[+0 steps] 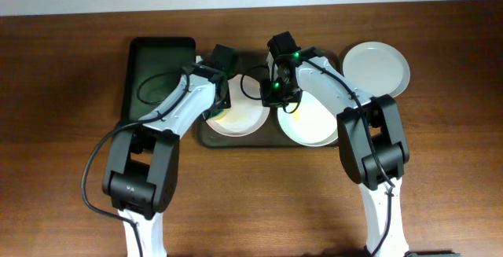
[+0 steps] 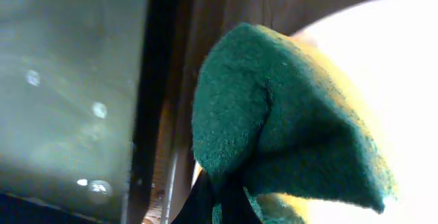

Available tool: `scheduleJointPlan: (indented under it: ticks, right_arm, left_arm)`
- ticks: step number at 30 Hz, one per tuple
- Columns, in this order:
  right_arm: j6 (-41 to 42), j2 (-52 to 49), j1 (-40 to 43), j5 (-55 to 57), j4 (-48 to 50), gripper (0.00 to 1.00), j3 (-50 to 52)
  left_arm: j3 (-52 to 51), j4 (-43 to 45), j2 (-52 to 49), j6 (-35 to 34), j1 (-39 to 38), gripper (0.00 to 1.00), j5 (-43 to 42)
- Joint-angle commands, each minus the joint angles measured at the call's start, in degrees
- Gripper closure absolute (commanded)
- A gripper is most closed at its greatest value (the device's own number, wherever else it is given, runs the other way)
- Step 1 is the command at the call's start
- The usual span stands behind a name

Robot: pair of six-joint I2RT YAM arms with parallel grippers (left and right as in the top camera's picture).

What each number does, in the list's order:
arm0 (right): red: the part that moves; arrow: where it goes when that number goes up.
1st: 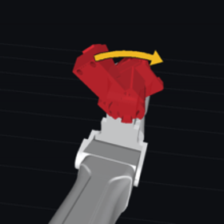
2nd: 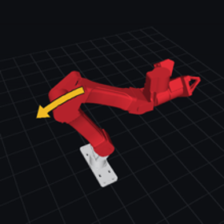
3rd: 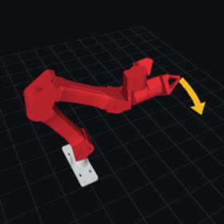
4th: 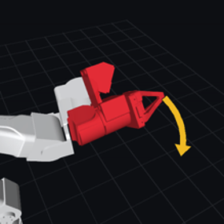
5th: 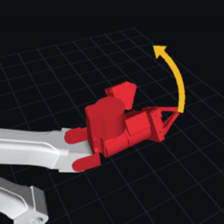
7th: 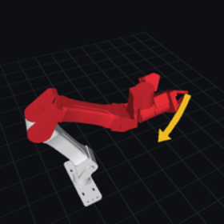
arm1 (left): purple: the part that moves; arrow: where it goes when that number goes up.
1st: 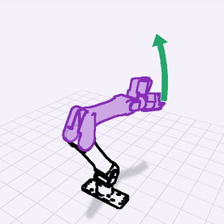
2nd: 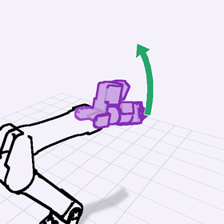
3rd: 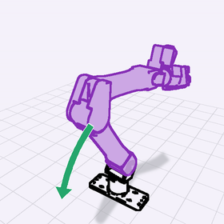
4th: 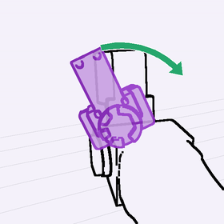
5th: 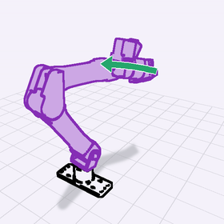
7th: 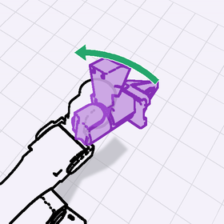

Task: Clean dirty plates on tray and stack at the side
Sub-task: 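Scrub the pink plate with the sponge while the right gripper holds it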

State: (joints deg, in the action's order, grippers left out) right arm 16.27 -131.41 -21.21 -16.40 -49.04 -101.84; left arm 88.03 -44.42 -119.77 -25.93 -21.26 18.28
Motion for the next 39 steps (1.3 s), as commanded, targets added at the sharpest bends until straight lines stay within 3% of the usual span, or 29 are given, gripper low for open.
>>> scheduleJointPlan:
  ticks: [1,4,9,20,31,36,39]
  right_arm:
    - [-0.85,-0.31,0.61,3.54,-0.31,0.96,0.66]
    - [-0.83,-0.31,0.61,3.52,0.17,0.96,0.66]
    - [-0.83,-0.31,0.61,3.52,0.33,0.96,0.66]
    - [-0.85,-0.31,0.61,3.52,0.33,0.96,0.66]
    - [-0.85,-0.31,0.61,3.54,-0.04,0.96,0.66]
    - [-0.85,-0.31,0.61,3.54,-0.07,0.96,0.66]
    - [-0.87,-0.28,0.61,3.52,-0.07,0.96,0.5]
  left_arm:
    - [2.21,0.48,4.9,0.7,1.92,1.0,-1.77]
    - [1.84,2.73,4.55,-0.87,1.9,1.0,-16.98]
    - [1.79,6.29,2.4,-4.87,1.86,1.0,-26.36]
    - [1.49,4.83,-3.39,-4.83,0.9,1.0,-28.3]
    - [1.62,-3.37,-3.98,-4.0,1.25,1.0,2.82]
    - [5.33,-9.14,-3.56,-4.02,2.03,1.0,11.37]
    - [9.51,-12.74,-1.97,-4.07,2.03,1.0,11.98]
